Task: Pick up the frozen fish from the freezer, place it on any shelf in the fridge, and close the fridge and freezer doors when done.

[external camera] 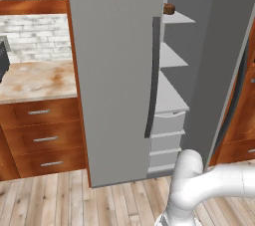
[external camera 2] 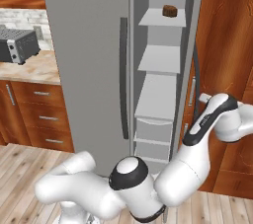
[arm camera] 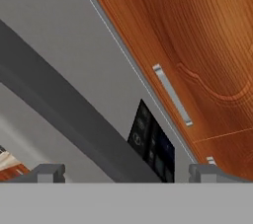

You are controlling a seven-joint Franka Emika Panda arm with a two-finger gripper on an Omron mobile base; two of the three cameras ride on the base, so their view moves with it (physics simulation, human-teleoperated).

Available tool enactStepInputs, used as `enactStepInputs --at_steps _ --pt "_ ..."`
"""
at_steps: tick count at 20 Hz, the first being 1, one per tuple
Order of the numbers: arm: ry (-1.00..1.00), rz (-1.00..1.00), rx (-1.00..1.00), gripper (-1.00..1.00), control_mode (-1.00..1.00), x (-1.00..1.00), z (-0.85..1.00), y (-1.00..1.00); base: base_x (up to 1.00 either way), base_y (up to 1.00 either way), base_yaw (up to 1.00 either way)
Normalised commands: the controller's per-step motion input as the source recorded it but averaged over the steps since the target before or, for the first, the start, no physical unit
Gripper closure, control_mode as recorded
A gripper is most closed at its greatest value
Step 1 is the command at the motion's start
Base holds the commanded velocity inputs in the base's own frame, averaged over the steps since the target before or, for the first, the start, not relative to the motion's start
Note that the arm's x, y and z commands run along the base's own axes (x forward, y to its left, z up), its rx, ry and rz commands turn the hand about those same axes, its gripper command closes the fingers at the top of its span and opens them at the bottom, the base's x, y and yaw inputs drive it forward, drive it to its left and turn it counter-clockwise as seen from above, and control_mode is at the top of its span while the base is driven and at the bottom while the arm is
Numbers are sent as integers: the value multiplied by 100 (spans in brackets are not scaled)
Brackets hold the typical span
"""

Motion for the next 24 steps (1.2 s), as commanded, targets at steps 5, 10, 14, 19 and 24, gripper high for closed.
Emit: enactStepInputs --at_steps 5,10,14,19,24 --pt "0 0 0 -100 -100 14 -14 4 0 0 0" --pt "0 0 0 -100 -100 10 -8 13 0 0 0" --pt "0 0 0 -100 -100 10 -7 11 0 0 0" --pt "0 0 0 -100 -100 6 -10 30 0 0 0" --pt "0 0 0 -100 -100 17 -12 47 0 0 0"
